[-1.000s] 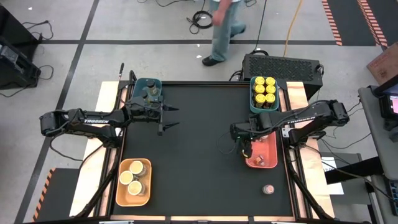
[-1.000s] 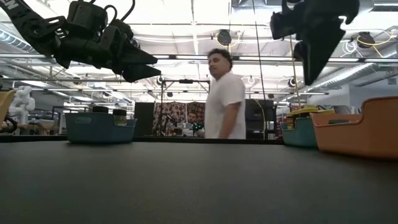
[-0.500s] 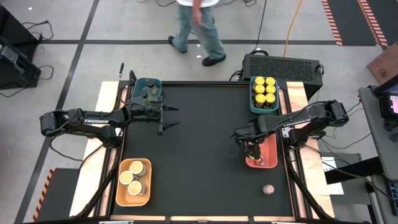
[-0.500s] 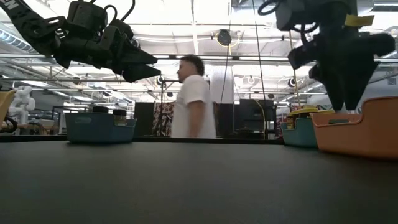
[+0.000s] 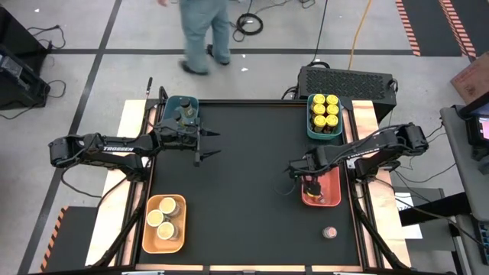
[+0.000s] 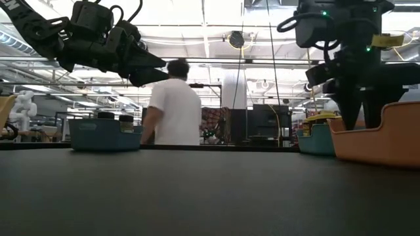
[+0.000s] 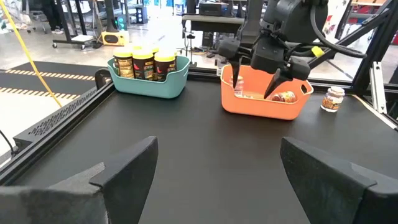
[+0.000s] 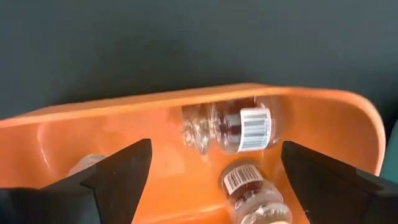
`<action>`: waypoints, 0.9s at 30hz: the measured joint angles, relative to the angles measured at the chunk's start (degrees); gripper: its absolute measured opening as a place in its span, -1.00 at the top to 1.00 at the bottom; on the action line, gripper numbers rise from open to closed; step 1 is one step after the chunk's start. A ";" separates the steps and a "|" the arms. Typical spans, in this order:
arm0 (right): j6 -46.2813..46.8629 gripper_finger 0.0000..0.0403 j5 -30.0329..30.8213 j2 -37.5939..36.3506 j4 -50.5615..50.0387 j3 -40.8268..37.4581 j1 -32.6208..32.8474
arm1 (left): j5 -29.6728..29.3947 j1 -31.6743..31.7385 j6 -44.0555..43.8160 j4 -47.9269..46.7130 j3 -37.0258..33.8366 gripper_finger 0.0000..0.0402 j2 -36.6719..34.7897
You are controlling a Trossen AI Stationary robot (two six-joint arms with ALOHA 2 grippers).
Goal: Sort spices by type
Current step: Adjust the brown spice bottle into the orange bin
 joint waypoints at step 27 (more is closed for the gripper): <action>-4.42 -0.77 2.67 6.48 5.86 -1.09 0.04 | 0.00 0.00 0.01 -0.20 0.00 -0.70 0.02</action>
